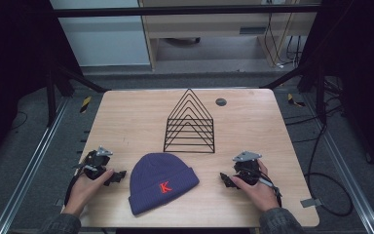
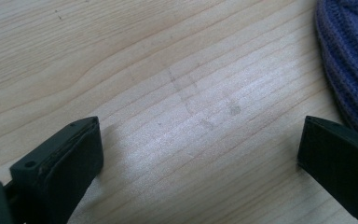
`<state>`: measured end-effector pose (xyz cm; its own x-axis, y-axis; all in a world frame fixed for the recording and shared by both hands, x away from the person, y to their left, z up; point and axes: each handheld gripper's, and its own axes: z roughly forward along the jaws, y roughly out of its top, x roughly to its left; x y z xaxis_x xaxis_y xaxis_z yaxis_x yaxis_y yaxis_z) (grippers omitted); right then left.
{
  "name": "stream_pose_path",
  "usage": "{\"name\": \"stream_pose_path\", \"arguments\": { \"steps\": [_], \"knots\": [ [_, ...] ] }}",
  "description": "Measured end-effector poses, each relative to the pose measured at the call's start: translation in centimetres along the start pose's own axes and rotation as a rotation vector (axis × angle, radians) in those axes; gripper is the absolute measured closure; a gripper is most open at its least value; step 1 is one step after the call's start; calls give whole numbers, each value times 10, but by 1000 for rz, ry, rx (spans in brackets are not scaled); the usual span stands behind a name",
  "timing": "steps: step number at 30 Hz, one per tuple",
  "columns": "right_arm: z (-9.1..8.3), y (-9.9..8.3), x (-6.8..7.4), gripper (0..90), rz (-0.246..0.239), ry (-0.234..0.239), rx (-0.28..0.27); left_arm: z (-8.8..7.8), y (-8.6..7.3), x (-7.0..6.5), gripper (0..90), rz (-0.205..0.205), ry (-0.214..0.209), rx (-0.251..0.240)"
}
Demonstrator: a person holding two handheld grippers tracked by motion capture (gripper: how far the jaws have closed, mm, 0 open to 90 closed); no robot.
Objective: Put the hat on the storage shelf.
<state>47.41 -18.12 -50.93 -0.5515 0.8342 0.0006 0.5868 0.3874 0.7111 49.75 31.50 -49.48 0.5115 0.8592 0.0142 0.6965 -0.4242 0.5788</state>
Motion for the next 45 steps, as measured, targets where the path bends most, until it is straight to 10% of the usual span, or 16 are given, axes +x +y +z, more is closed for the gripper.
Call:
{"name": "stream_pose_path", "arguments": {
  "steps": [10, 20, 34, 45],
  "knots": [
    [-1, -1, 1, 72, 0, 2, 0, -15, 7, 1, 55, -54, -88, -105],
    [-1, -1, 1, 71, 0, 4, -1, -19, 33, -34, 101, 7, -108, -137],
    [-1, -2, 1, 72, -6, 5, 0, 7, 64, -61, 298, 36, -148, -64],
    [-2, -2, 2, 71, -11, 8, 1, 16, 59, -55, 479, 40, -140, -18]
  ]
}}
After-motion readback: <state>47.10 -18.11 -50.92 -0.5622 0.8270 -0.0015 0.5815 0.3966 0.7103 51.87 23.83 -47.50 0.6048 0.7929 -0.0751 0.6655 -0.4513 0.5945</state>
